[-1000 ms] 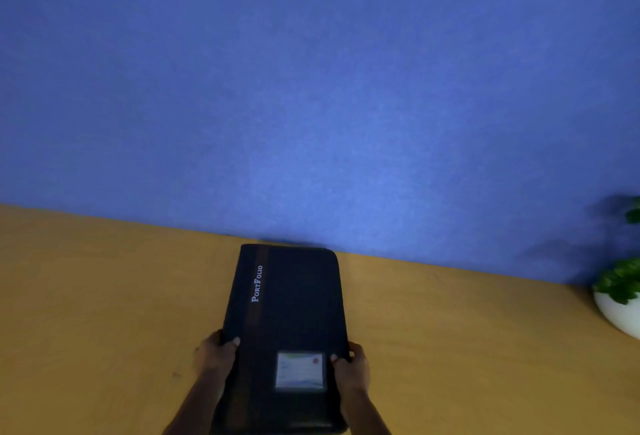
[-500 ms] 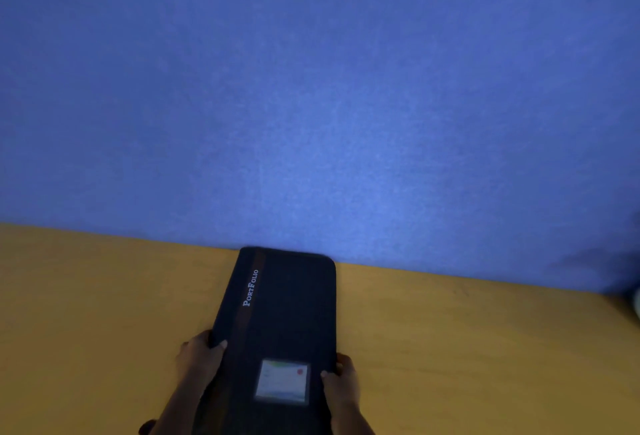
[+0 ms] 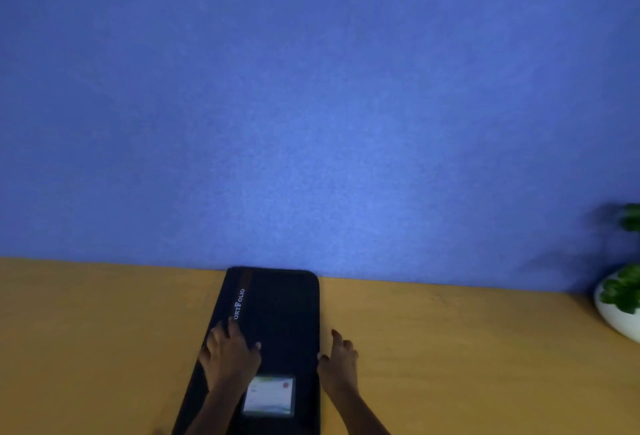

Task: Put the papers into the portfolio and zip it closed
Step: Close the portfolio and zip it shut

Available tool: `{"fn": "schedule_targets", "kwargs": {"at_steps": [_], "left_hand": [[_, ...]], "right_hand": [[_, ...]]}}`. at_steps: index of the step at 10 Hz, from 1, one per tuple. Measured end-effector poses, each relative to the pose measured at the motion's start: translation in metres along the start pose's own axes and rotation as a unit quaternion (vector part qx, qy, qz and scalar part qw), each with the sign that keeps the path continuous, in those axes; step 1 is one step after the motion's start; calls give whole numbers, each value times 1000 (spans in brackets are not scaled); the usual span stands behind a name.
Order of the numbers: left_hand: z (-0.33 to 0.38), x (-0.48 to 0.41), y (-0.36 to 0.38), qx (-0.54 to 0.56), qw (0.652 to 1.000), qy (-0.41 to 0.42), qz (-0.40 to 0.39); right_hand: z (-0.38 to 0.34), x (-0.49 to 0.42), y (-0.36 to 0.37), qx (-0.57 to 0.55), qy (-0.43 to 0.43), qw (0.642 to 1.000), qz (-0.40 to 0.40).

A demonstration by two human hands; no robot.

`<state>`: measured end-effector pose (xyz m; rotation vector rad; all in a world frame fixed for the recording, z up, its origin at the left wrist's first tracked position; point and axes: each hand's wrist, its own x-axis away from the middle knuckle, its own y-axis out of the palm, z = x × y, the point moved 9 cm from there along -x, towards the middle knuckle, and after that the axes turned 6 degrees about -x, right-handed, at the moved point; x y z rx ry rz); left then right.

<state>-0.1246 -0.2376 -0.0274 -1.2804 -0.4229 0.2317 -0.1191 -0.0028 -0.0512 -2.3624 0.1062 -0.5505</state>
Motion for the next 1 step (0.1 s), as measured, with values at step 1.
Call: {"fn": "schedule_targets", "kwargs": {"at_steps": [1], "left_hand": [[37, 11, -8, -13, 999, 48, 18]], "right_hand": [[-10, 4, -24, 23, -37, 998, 37]]}}
